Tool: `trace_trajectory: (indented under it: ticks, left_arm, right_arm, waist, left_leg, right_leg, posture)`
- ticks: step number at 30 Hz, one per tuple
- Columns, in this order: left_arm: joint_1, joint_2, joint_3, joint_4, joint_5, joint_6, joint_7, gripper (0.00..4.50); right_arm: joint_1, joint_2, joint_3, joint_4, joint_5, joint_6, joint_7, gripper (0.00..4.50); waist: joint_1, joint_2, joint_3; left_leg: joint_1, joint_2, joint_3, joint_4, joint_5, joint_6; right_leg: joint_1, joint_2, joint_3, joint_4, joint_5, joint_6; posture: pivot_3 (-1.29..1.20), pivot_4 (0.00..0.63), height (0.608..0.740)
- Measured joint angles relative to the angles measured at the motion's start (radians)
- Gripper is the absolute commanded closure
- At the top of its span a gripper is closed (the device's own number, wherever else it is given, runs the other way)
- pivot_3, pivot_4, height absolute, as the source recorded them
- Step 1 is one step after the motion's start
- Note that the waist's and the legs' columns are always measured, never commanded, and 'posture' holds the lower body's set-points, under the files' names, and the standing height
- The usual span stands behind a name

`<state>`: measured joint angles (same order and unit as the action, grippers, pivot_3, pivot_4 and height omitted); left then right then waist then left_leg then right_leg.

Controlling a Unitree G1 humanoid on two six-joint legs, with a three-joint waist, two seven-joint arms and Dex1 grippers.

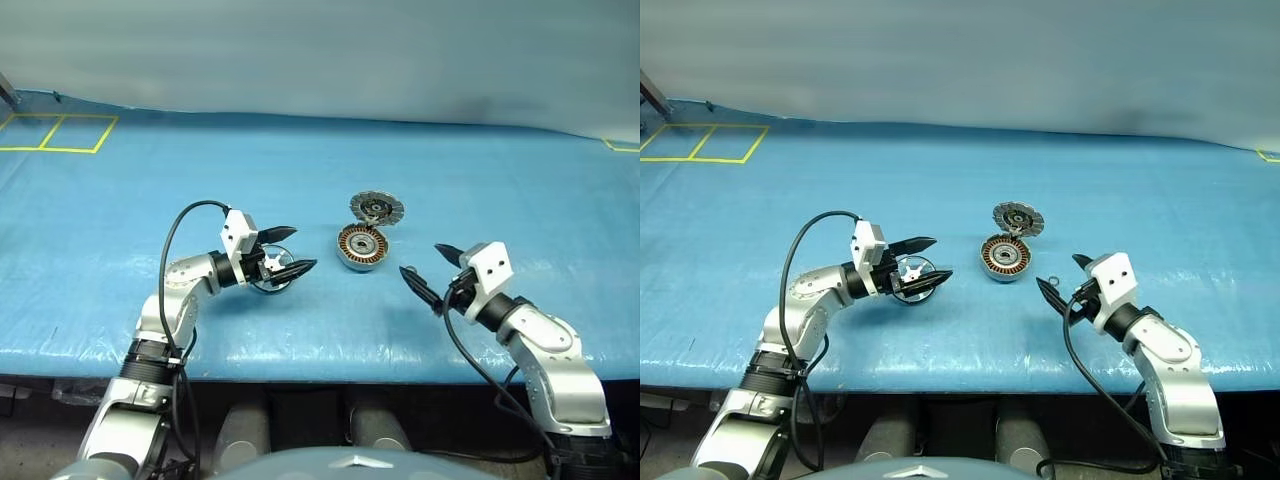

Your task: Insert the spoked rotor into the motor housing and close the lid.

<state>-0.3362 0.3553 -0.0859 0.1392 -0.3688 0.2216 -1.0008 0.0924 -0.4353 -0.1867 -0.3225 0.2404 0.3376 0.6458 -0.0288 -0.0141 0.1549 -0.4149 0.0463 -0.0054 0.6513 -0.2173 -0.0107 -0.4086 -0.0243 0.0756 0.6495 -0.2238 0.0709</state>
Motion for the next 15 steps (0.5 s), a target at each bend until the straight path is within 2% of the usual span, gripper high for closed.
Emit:
trace_trajectory:
  ticks: [15]
  left_arm:
    - [0.011, -0.004, -0.001, -0.004, 0.000, -0.006, 0.017, 0.00]
  right_arm:
    - [0.000, -0.002, 0.019, 0.007, 0.001, -0.044, -0.040, 0.06]
  waist:
    - [0.001, 0.000, 0.000]
  left_leg:
    - [0.000, 0.000, 0.000, 0.000, 0.000, 0.000]
  right_leg:
    - [0.000, 0.000, 0.000, 0.000, 0.000, 0.000]
  posture:
    - [0.00, 0.150, 0.740]
